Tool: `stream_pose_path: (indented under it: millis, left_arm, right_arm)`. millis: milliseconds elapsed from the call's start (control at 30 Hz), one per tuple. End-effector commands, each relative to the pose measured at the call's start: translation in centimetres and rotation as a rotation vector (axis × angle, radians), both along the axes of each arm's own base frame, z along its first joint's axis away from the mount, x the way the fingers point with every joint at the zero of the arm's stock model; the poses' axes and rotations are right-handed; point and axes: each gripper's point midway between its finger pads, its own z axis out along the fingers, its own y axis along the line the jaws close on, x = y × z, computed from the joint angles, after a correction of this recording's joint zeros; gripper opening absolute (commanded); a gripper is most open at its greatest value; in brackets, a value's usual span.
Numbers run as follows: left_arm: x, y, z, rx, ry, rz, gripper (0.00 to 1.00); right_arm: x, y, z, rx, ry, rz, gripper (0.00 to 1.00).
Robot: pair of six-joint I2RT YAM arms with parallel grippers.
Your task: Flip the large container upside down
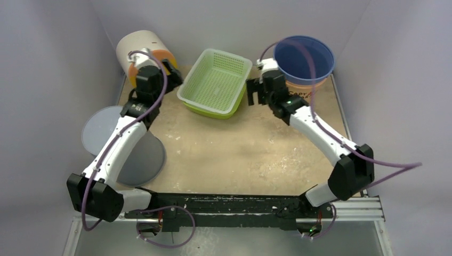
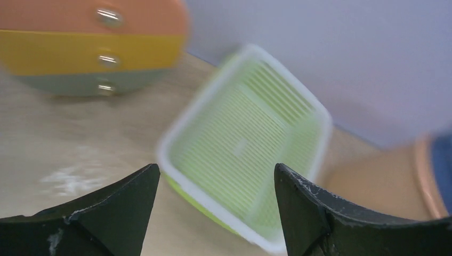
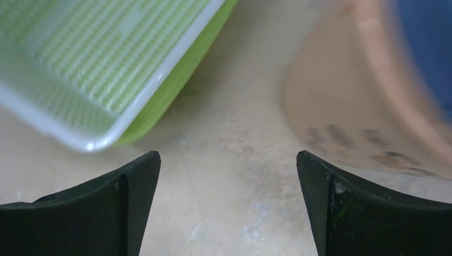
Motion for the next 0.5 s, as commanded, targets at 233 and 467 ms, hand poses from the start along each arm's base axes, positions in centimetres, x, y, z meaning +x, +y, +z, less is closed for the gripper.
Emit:
stream_pose_path:
  millis: [233, 467]
  left_arm:
    - [3.3, 5.5, 2.7, -0.059, -0.055, 0.184, 0.76]
    - [2.3, 5.3, -2.3, -0.043, 0.025, 0.163, 0.76]
  right_arm:
    - [2.3, -1.6, 8.8, 0.192, -0.238, -0.098, 1.0]
    - [4.2, -4.8, 13.6, 0.179, -0.342, -0.186, 0.99]
